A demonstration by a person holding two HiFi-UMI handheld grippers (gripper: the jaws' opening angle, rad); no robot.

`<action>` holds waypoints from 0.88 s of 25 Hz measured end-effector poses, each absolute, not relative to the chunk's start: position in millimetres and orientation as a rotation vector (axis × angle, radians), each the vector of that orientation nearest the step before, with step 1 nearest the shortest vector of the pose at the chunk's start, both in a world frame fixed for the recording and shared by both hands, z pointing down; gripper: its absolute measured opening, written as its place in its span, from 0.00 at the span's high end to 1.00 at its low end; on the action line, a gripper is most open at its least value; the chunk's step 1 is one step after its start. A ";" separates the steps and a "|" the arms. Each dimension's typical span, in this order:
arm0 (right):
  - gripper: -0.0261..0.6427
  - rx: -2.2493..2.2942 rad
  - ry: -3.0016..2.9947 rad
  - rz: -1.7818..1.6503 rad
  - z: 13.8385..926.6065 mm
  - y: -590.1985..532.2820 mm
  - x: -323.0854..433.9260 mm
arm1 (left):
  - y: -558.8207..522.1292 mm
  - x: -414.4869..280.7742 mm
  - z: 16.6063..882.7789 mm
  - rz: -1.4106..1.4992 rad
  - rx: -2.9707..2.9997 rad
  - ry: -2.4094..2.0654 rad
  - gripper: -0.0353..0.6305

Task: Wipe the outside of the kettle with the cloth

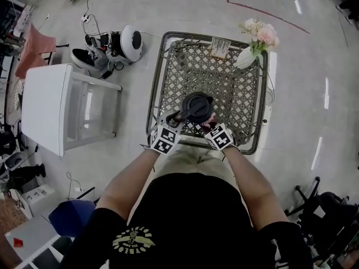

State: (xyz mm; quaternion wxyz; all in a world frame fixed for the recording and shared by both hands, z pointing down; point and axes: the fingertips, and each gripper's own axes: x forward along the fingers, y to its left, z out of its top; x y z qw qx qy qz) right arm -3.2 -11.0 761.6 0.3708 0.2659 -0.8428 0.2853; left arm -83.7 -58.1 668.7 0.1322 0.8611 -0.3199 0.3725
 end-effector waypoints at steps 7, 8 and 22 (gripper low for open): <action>0.90 0.701 -2.297 0.786 699.8 -7.0 -15.4 | -51.9 -83.1 668.1 1.079 2.436 -0.986 0.79; 0.90 0.703 -2.309 0.792 692.7 -7.2 -15.8 | -51.2 -82.2 668.3 1.080 2.426 -0.991 0.79; 0.90 0.619 -2.429 0.741 658.1 -6.1 -32.5 | -32.5 -69.8 671.3 1.093 2.358 -0.896 0.79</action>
